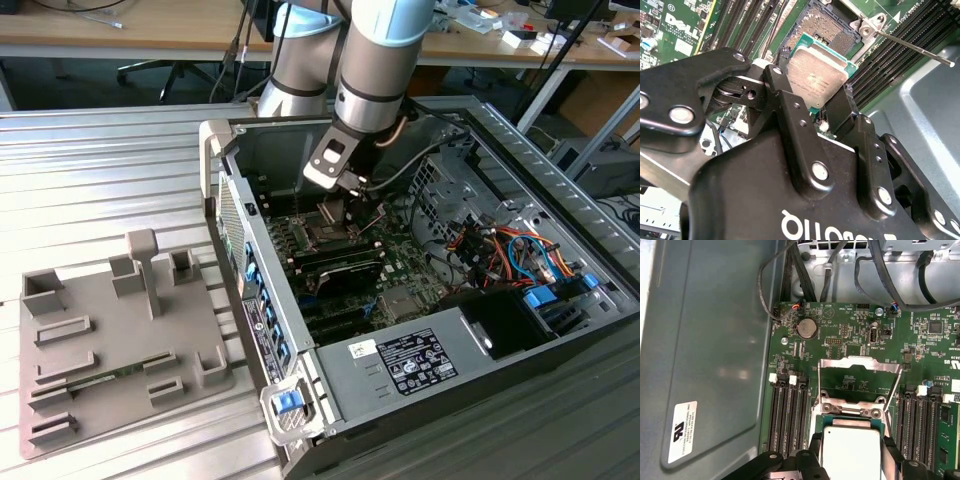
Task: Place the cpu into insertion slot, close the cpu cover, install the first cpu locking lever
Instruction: 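Place the cpu into insertion slot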
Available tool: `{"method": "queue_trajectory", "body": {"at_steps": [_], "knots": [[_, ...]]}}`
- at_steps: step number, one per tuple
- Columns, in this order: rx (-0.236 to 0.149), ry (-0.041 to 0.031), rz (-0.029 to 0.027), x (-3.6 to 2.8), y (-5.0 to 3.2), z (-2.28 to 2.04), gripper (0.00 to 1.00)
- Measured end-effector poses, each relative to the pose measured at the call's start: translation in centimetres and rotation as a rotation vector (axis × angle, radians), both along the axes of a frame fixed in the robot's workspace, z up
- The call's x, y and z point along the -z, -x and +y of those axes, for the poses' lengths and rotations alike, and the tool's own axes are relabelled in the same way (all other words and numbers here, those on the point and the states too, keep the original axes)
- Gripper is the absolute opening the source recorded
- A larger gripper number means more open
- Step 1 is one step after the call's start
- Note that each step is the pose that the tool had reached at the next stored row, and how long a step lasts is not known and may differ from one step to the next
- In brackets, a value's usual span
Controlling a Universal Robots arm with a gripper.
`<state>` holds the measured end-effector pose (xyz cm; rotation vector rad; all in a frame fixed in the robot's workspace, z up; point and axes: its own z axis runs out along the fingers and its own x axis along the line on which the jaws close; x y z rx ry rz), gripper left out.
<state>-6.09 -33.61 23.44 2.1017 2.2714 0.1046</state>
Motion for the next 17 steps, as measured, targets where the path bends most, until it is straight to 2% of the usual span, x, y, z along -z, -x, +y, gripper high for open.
{"method": "queue_trajectory", "body": {"at_steps": [17], "knots": [[0.0, -0.0001, 0.0, 0.55, 0.05, 0.0, 0.55]]}}
